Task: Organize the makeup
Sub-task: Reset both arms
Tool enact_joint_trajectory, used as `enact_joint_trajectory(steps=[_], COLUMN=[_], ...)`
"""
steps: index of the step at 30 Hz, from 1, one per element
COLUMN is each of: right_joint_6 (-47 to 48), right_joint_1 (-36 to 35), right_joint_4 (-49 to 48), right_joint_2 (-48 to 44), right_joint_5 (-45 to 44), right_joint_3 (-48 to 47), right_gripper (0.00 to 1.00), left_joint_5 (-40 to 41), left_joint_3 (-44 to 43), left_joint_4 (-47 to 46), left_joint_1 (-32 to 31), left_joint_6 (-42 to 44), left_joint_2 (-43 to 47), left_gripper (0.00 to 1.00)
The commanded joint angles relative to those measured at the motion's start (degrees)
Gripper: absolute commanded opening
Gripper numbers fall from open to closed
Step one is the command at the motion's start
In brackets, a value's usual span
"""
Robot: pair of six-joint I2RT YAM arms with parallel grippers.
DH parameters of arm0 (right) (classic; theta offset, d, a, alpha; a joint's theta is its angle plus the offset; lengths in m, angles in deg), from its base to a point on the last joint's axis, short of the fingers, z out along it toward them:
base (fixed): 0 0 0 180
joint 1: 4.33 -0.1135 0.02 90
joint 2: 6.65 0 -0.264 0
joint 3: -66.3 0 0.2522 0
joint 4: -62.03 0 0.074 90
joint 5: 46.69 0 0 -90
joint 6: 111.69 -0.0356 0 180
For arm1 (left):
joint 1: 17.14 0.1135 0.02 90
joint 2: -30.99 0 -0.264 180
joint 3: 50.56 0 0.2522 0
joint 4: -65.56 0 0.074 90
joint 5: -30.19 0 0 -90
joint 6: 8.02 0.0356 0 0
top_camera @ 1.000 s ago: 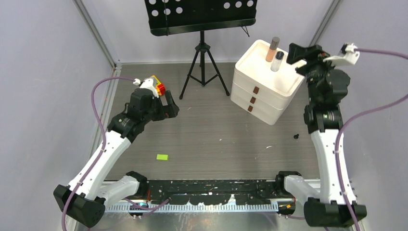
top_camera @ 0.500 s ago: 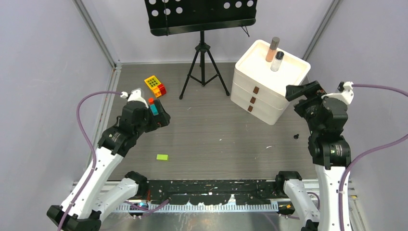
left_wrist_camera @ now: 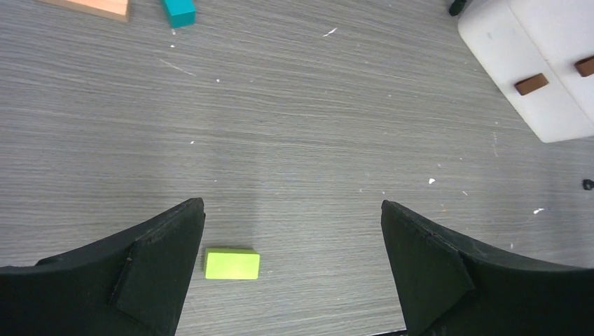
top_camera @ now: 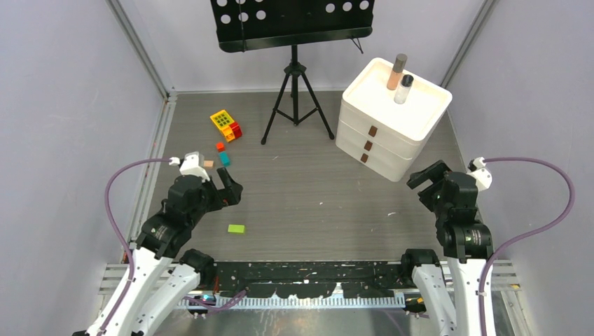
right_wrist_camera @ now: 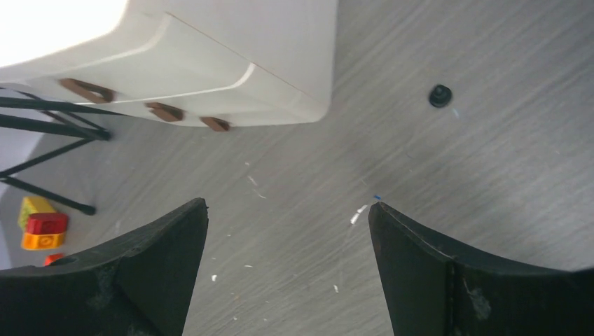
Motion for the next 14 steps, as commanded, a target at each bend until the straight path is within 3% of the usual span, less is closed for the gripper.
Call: enact_joint_trajectory(steps=[1, 14], right_joint_6=[-0.1, -0.2], right_joint_1=[0.1, 0.1], right_joint_4=[0.4, -1.6], right_joint_2=[-1.2, 0.4], right_joint_5=[-4.8, -5.5], right_joint_3=[2.9, 4.2], right_gripper=[0.89, 0.9], left_joint_5=[3.6, 5.2], left_joint_3=[1.1, -2.6], left_joint_4=[-1.9, -0.5], left_joint_1=[0.3, 0.3], left_joint_6=[2.1, 4.1], left_joint_2=[1.2, -3.2], left_gripper=[1.0, 1.0])
